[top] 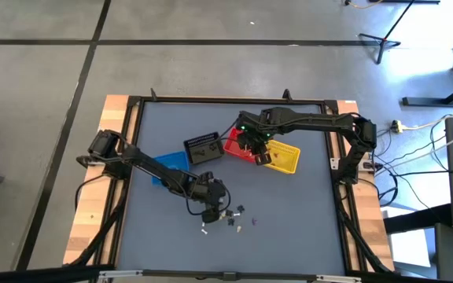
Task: Sort Halloween decoration
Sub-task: Put the yellow skull toy into the blue bin
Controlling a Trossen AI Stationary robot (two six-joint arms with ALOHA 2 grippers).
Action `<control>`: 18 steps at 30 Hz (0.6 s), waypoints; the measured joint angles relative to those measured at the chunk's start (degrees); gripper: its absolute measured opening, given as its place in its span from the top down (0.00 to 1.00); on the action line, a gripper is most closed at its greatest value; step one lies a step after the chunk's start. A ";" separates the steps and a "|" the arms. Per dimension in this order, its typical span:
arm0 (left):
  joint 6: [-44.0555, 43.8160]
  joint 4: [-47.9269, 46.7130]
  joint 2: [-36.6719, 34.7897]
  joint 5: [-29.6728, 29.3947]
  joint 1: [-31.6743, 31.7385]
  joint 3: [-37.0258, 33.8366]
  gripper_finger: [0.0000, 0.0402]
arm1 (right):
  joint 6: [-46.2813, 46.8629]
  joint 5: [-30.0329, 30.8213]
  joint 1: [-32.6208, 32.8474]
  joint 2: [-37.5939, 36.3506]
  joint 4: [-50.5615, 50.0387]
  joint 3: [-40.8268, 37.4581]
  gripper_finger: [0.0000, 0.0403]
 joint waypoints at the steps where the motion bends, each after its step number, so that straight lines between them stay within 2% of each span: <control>1: 0.00 -0.02 0.09 -0.26 -0.02 0.00 0.63 | 0.00 0.01 0.00 0.00 -0.01 0.00 0.69; 7: 0.00 -0.29 -0.02 -2.42 -0.03 -0.28 0.63 | 0.00 0.02 0.00 0.00 0.18 0.00 0.69; 18: 0.00 0.31 -0.03 -2.72 -0.04 -0.26 0.63 | -0.01 0.00 0.00 0.00 0.16 0.00 0.69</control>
